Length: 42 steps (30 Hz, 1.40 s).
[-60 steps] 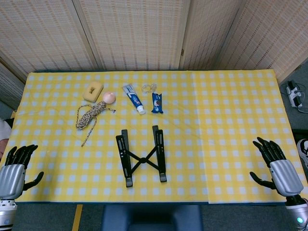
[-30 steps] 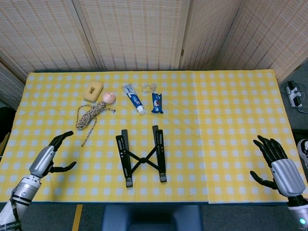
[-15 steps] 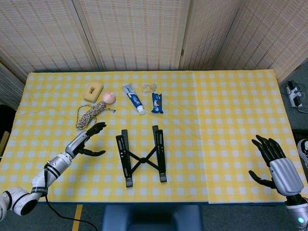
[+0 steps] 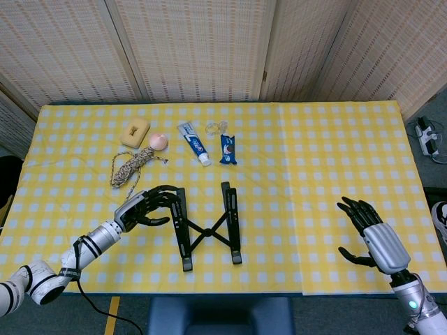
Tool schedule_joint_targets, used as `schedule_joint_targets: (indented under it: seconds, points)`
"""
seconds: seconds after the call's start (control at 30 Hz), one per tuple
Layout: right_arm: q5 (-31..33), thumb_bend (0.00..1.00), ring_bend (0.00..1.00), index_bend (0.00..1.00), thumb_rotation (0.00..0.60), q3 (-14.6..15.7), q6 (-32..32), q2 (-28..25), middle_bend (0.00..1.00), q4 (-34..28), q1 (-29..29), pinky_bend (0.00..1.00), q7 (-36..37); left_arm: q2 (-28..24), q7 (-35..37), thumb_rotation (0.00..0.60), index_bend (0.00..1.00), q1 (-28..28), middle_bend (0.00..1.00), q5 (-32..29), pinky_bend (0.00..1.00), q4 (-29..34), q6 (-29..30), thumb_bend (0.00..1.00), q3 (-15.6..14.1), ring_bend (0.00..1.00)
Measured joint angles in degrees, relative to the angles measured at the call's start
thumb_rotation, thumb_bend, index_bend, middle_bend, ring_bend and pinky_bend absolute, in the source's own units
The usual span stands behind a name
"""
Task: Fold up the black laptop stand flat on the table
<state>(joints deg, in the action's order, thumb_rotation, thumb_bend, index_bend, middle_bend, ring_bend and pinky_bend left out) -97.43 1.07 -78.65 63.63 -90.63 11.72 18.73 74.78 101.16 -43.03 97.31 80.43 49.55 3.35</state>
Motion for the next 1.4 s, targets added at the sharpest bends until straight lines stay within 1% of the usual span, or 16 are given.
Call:
schedule_joint_targets:
  seconds: [0.1,0.23,0.3,0.5,0.7,0.9,1.0,1.13,1.2,1.33,1.4]
  points:
    - [-0.53,0.3,0.05,0.0,0.6,0.1,2.19,0.71,0.04,0.02,1.96,0.0,1.72,0.32,7.9,0.6,0.27,-1.25,0.39,4.12,0.26,-2.22,4.46,0.25,-2.83,0.38]
    - [-0.93,0.3,0.05,0.0,0.6,0.39,4.7,1.18,0.04,-0.06,3.93,0.0,2.51,0.7,13.69,0.6,0.27,-2.76,0.39,8.67,0.26,-5.05,10.58,0.25,-7.05,0.38]
    - [-0.84,0.3,0.05,0.0,0.6,0.47,5.16,1.26,0.04,-0.18,4.3,0.0,3.02,0.87,14.93,0.6,0.27,-3.36,0.39,10.06,0.26,-6.01,12.93,0.25,-8.92,0.38]
    - [-1.15,0.3,0.05,0.0,0.6,0.76,5.9,1.41,0.04,-0.71,5.67,0.0,7.13,0.58,17.06,0.6,0.27,-4.08,0.39,12.43,0.26,-6.91,18.56,0.25,-12.32,0.39]
    - [-3.1,0.3,0.05,0.0,0.6,1.2,9.0,1.66,0.04,-2.02,9.62,0.0,13.1,-0.68,16.67,0.6,0.27,-4.19,0.39,14.22,0.26,-6.74,23.35,0.25,-15.9,0.39]
    - [-5.02,0.3,0.07,0.0,0.6,0.94,12.67,4.41,0.04,-2.35,15.27,0.0,22.26,-1.5,15.21,0.6,0.27,-4.2,0.39,14.18,0.26,-5.54,25.5,0.25,-17.86,0.39]
    - [-5.66,0.3,0.08,0.0,0.6,0.69,14.77,7.52,0.06,-1.33,18.73,0.0,28.21,-1.72,14.87,0.6,0.27,-4.29,0.39,14.04,0.26,-5.19,26.22,0.25,-18.64,0.39]
    - [-5.79,0.29,0.11,0.0,0.6,0.42,15.96,11.77,0.09,1.03,21.71,0.0,35.38,-1.95,14.47,0.6,0.27,-4.46,0.39,13.62,0.26,-4.78,26.75,0.25,-19.42,0.39]
    - [-5.74,0.3,0.13,0.03,0.6,0.39,16.17,13.71,0.12,2.41,22.82,0.01,38.9,-2.1,14.26,0.6,0.27,-4.59,0.39,13.5,0.26,-4.57,27.01,0.25,-19.8,0.39]
    - [-5.52,0.29,0.17,0.11,0.6,0.54,16.27,18.62,0.16,6.64,25.24,0.05,46.6,-2.23,13.97,0.6,0.27,-4.84,0.39,13.22,0.26,-4.25,27.23,0.25,-20.35,0.39]
    - [-5.31,0.3,0.19,0.14,0.6,0.64,16.18,20.78,0.18,8.71,26.17,0.07,49.13,-2.25,13.79,0.6,0.27,-4.97,0.39,13.0,0.26,-4.05,27.33,0.25,-20.55,0.39]
